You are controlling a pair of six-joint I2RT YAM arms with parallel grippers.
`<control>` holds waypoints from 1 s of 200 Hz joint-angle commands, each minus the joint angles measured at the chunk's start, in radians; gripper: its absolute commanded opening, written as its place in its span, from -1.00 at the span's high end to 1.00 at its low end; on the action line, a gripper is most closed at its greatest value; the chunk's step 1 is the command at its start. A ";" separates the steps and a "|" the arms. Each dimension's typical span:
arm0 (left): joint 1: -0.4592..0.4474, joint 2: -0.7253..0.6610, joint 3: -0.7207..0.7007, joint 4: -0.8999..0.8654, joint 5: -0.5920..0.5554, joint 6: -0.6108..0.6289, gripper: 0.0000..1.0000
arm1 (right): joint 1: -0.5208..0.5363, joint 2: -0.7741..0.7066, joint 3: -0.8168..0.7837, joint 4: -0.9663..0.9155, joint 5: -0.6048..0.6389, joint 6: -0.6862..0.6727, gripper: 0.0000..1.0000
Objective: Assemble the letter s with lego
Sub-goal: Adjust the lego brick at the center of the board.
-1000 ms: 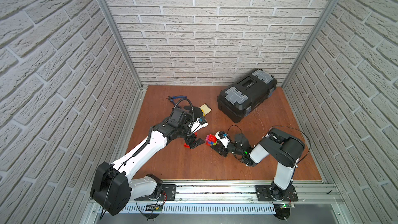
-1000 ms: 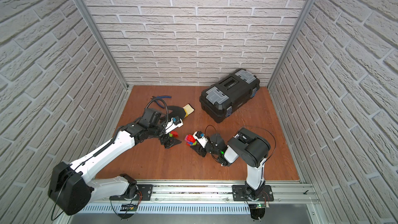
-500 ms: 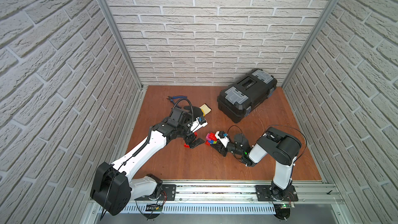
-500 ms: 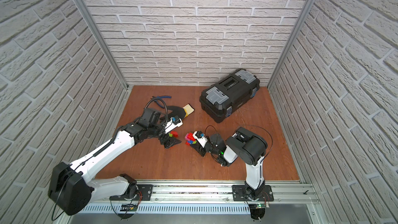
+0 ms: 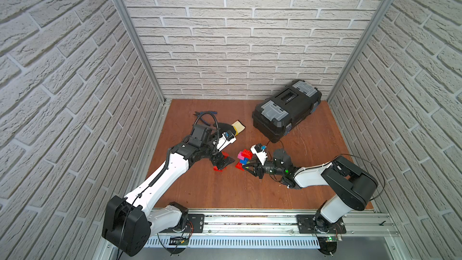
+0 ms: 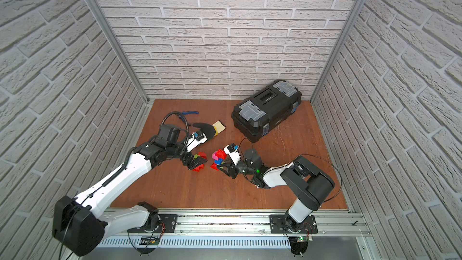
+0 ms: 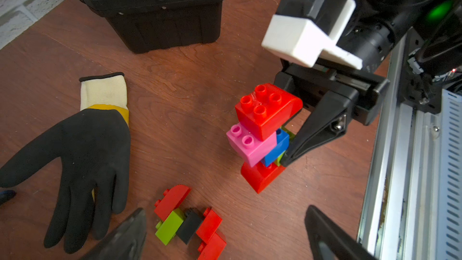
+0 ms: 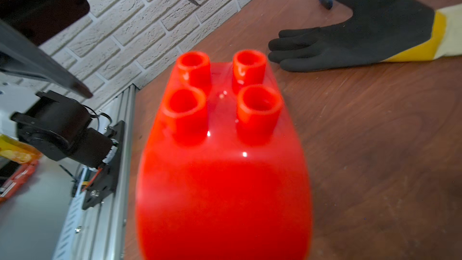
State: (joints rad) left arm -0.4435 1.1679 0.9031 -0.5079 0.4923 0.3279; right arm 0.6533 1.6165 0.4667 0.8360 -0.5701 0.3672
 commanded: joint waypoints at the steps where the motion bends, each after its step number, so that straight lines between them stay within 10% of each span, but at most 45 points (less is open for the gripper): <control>1: 0.023 -0.018 -0.005 0.028 0.048 -0.029 -0.96 | -0.028 -0.004 0.021 -0.103 -0.115 0.171 0.33; 72: 0.059 -0.003 -0.003 0.023 0.069 -0.053 -0.96 | -0.096 0.165 0.099 0.035 -0.275 0.532 0.37; 200: 0.068 0.026 0.003 0.026 0.068 -0.069 -0.96 | -0.164 0.324 0.217 -0.058 -0.433 0.604 0.39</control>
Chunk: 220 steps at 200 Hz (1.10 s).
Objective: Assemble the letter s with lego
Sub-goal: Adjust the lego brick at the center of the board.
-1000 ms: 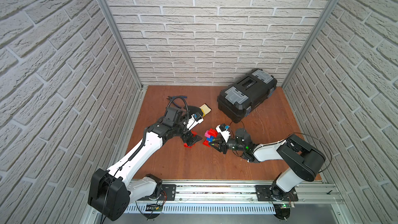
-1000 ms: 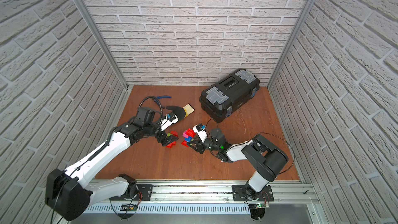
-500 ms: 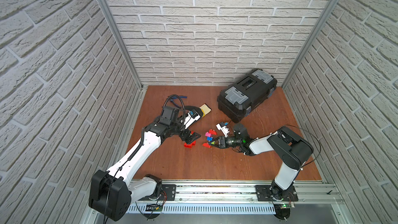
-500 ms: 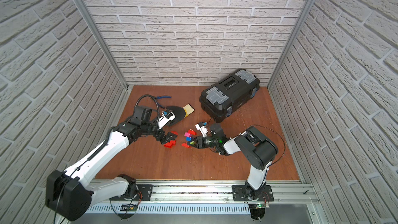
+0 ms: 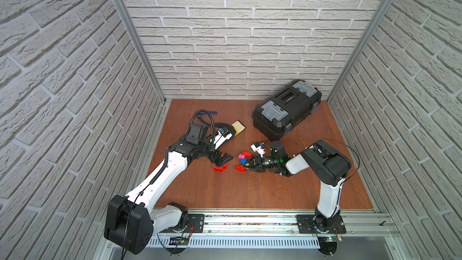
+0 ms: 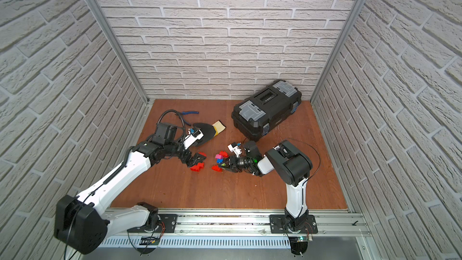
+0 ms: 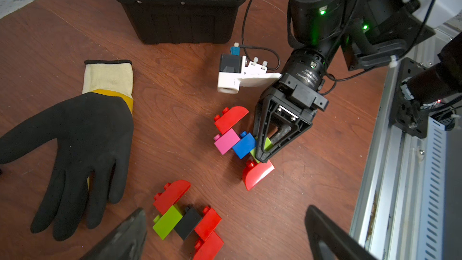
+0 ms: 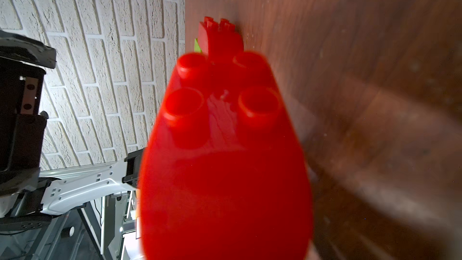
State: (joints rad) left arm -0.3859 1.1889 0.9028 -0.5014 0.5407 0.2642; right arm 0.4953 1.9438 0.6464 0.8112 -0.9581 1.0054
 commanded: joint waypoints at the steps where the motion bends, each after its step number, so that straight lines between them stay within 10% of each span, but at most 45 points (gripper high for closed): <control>1: 0.010 0.005 0.004 0.020 0.020 -0.006 -0.96 | -0.006 -0.004 0.038 -0.037 -0.045 -0.035 0.39; 220: 0.011 0.021 0.002 0.011 0.032 -0.003 -0.96 | -0.012 -0.014 0.018 -0.059 0.060 0.041 0.12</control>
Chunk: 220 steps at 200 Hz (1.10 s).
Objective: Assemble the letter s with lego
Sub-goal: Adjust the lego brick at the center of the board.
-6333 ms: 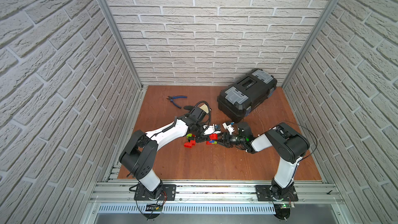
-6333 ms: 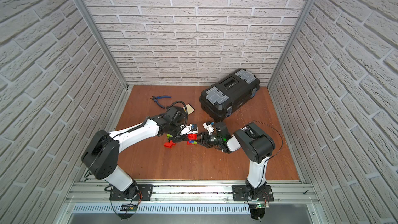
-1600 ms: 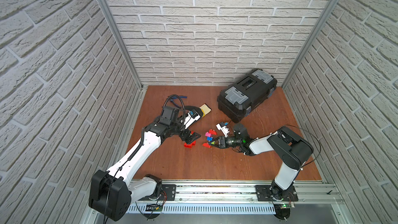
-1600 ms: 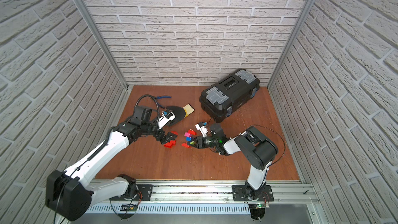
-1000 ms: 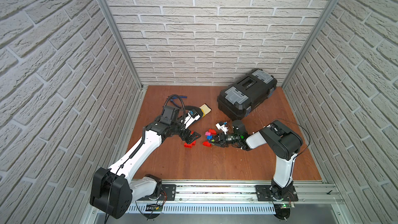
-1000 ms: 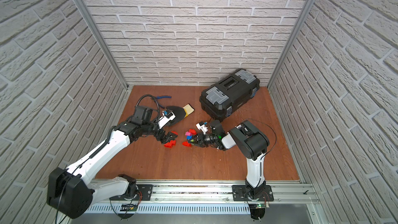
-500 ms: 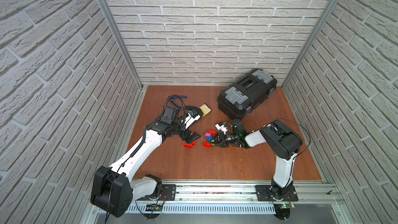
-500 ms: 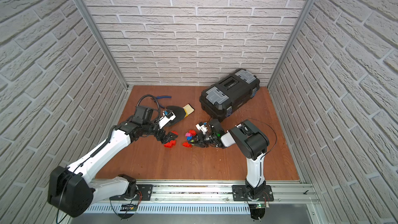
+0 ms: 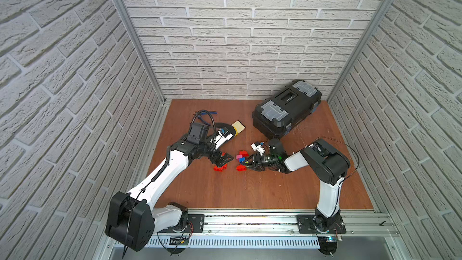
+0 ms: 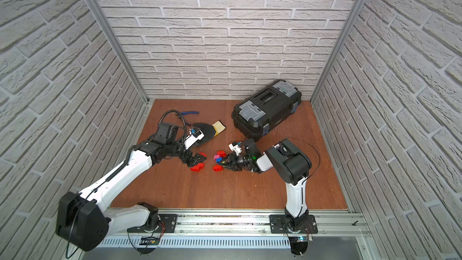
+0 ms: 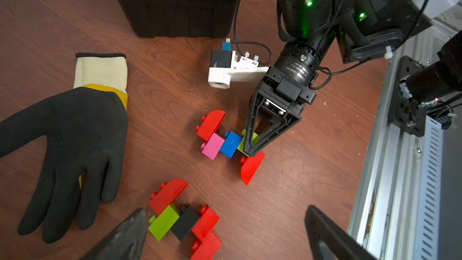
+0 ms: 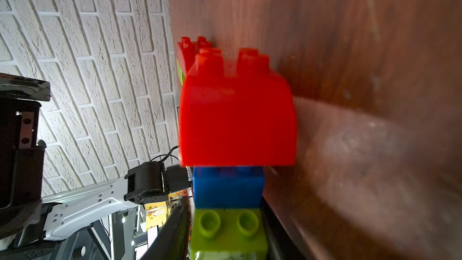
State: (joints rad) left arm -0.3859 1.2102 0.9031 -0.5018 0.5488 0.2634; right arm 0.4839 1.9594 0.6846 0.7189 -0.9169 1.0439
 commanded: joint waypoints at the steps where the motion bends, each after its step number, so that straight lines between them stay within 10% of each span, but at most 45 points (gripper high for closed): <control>1: 0.010 0.000 0.003 0.011 0.024 -0.003 -0.96 | -0.001 -0.032 -0.020 0.031 0.018 0.000 0.11; 220: 0.012 0.005 0.024 -0.006 -0.012 -0.019 -0.96 | 0.048 -0.310 0.004 -0.539 0.265 -0.325 -0.15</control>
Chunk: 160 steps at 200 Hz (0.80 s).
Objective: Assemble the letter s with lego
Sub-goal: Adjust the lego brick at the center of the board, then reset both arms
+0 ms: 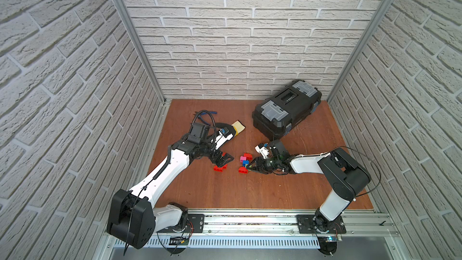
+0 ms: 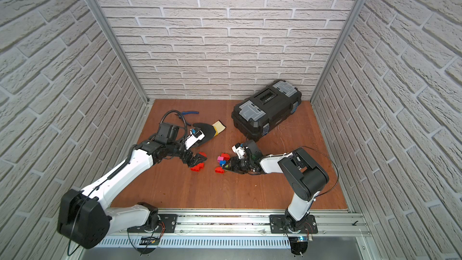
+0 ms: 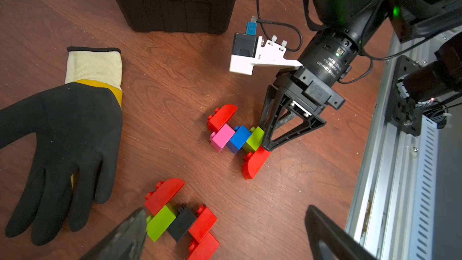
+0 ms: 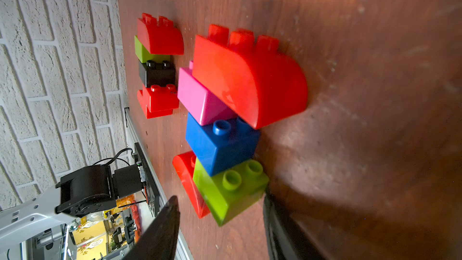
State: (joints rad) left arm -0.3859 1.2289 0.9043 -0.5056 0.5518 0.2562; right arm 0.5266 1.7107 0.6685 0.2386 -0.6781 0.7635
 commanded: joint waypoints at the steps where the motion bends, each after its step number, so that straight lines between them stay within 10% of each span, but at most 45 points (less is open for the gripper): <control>1: 0.012 -0.013 0.023 -0.002 -0.015 -0.012 -0.96 | 0.005 -0.063 0.021 -0.061 0.028 -0.046 -0.15; 95: 0.162 -0.070 0.011 0.013 -0.261 -0.242 -0.96 | -0.097 -0.423 0.119 -0.525 0.311 -0.475 -0.35; 160: 0.349 -0.083 -0.121 0.224 -0.592 -0.447 -0.96 | -0.266 -0.661 0.007 -0.500 0.584 -0.647 -0.76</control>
State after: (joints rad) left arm -0.0742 1.1492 0.8314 -0.4141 0.1360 -0.0887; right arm 0.3004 1.1236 0.7403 -0.2710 -0.2573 0.2256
